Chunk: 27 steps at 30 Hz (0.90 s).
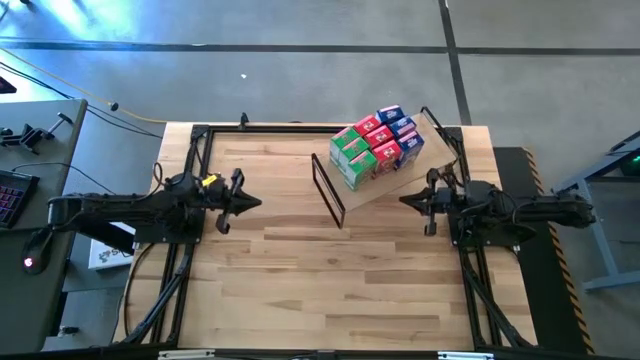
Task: Stack cereal on shelf
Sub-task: Return to Home Position
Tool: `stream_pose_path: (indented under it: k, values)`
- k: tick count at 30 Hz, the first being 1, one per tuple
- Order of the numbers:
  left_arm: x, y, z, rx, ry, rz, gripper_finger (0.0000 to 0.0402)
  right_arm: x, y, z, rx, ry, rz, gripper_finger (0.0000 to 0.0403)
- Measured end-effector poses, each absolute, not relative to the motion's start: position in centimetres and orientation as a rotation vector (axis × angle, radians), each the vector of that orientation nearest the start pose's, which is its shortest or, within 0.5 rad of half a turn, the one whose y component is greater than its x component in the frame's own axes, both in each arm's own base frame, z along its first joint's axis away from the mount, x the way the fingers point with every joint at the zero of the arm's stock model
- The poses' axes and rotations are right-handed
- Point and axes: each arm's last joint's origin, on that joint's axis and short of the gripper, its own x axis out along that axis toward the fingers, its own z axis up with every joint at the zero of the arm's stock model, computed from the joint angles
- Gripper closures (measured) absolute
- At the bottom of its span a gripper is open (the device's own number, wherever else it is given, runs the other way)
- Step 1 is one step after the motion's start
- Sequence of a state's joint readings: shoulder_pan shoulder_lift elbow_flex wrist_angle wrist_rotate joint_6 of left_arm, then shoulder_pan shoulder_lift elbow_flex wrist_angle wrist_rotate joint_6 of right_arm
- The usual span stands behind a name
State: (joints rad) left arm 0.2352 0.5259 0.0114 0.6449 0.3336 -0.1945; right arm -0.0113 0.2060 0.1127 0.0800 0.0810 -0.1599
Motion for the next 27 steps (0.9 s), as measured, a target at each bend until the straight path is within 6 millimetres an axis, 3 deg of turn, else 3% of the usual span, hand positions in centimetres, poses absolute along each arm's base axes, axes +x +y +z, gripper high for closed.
stream_pose_path:
  k: [7,11,18,27]
  values:
    - [11.6,2.1,18.2,-0.13,-0.124,-0.088,0.0401,9.6,-0.4,18.1,-0.156,-0.079,-0.111,0.0403]
    - [10.8,1.9,18.2,-0.13,-0.126,-0.084,0.0401,9.7,-0.5,17.1,-0.137,-0.041,-0.164,0.0403]
    - [9.4,1.6,18.1,-0.124,-0.139,-0.071,0.0401,9.6,-0.8,17.2,-0.105,-0.047,-0.26,0.0403]
    - [9.4,1.9,17.4,-0.142,-0.083,0.056,0.0401,9.5,-1.1,17.3,-0.073,-0.052,-0.375,0.0403]
